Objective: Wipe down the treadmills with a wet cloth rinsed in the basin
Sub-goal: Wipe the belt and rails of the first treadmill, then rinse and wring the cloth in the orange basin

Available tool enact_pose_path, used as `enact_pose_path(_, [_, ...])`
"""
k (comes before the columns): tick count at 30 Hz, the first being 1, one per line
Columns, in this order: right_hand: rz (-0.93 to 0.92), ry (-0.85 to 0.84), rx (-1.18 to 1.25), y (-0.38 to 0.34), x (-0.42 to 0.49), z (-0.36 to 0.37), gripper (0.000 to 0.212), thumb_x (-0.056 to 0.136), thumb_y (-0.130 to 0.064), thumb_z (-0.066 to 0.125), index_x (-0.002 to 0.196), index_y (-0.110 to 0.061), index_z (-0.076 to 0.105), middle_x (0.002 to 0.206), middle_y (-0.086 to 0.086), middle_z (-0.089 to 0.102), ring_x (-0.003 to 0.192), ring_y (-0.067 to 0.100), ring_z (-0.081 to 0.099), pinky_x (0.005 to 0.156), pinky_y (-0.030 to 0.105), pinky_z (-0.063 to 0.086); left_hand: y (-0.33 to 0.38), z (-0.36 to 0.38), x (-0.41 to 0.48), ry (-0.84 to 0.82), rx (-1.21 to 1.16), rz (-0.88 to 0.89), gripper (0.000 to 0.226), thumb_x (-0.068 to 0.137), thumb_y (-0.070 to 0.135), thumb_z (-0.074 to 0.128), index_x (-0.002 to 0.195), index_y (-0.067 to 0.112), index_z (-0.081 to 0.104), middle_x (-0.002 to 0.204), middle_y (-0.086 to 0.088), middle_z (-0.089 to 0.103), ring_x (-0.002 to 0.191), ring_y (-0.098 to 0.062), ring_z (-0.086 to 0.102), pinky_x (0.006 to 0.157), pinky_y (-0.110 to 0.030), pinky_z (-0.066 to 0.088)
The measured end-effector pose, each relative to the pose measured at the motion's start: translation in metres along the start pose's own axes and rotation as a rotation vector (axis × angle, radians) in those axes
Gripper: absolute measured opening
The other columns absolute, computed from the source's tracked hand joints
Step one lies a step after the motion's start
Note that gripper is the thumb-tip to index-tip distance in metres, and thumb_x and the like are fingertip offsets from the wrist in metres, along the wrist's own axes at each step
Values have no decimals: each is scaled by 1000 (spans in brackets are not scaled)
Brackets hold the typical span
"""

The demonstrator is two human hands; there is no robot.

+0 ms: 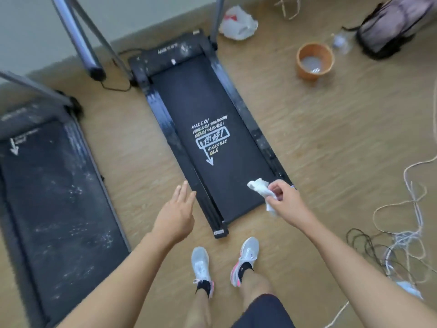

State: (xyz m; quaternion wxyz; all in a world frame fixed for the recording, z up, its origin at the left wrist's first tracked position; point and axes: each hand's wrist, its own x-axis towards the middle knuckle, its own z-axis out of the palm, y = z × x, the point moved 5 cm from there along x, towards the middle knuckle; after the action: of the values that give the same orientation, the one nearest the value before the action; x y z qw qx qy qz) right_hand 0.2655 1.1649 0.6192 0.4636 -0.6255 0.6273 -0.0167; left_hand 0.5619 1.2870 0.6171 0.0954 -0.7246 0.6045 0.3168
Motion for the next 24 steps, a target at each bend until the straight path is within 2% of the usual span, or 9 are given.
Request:
enact_pose_path(3, [-74, 120, -10, -56, -54, -65, 15, 92, -23, 71, 90, -32, 60, 90, -11, 70, 83, 11, 69, 79, 37, 56, 46, -83, -33, 94, -41, 126, 75, 100, 19, 50, 165, 15, 13, 174, -8, -1, 161, -27, 4, 123, -44, 31])
enact_pose_path(7, [-111, 294, -90, -95, -115, -120, 12, 86, -25, 71, 89, -29, 60, 85, -11, 71, 79, 14, 69, 70, 33, 53, 65, -138, -74, 271, -199, 241, 75, 102, 26, 57, 165, 24, 18, 173, 6, 13, 158, -13, 16, 123, -30, 25])
enact_pose_path(10, [-101, 376, -133, -95, -153, -144, 11, 86, -24, 69, 88, -28, 60, 82, -11, 70, 77, 13, 69, 67, 32, 53, 54, -132, -91, 210, -234, 240, 82, 101, 25, 61, 166, 23, 11, 174, 4, 4, 159, -12, 11, 121, -20, 14])
enact_pose_path(12, [-80, 434, -100, -89, -174, -160, 8, 87, -25, 68, 89, -27, 61, 82, -12, 70, 76, 8, 68, 66, 32, 53, 59, -126, -88, 157, -259, 237, 87, 101, 25, 62, 167, 24, 6, 174, 5, -3, 160, -13, 8, 121, -19, 12])
enact_pose_path(16, [-27, 558, 8, -67, -207, -185, 9, 91, -23, 68, 87, -26, 61, 80, -11, 69, 74, 9, 66, 66, 35, 54, 119, -132, -65, 157, -264, 325, 82, 101, 27, 59, 166, 22, 9, 174, 3, 5, 159, -13, 12, 123, -31, 22])
enact_pose_path(18, [23, 621, 64, -48, -218, -197, 11, 91, -21, 68, 86, -27, 60, 79, -10, 69, 73, 10, 66, 65, 36, 54, 167, -132, -48, 138, -202, 399, 82, 102, 33, 56, 166, 25, 6, 174, 5, 3, 159, -12, 12, 121, -35, 29])
enact_pose_path(21, [115, 689, 121, -8, -223, -207, 13, 91, -20, 68, 86, -28, 59, 76, -9, 68, 70, 12, 66, 64, 38, 54, 228, -128, -27, 104, -104, 462, 80, 103, 37, 51, 166, 31, 2, 173, 11, -3, 157, -12, 20, 109, -36, 44])
enact_pose_path(23, [182, 700, 138, 28, -220, -210, 16, 90, -20, 71, 84, -29, 58, 74, -10, 68, 68, 10, 66, 62, 34, 53, 258, -124, -12, 85, -87, 466, 79, 103, 36, 51, 166, 31, 4, 173, 12, -1, 155, -13, 27, 97, -34, 49])
enact_pose_path(24, [210, 689, 143, 46, -215, -211, 18, 89, -21, 72, 83, -30, 58, 73, -10, 68, 67, 9, 65, 61, 31, 52, 272, -122, 0, 75, -88, 467, 78, 103, 36, 51, 166, 31, 5, 174, 12, 0, 154, -13, 29, 96, -34, 50])
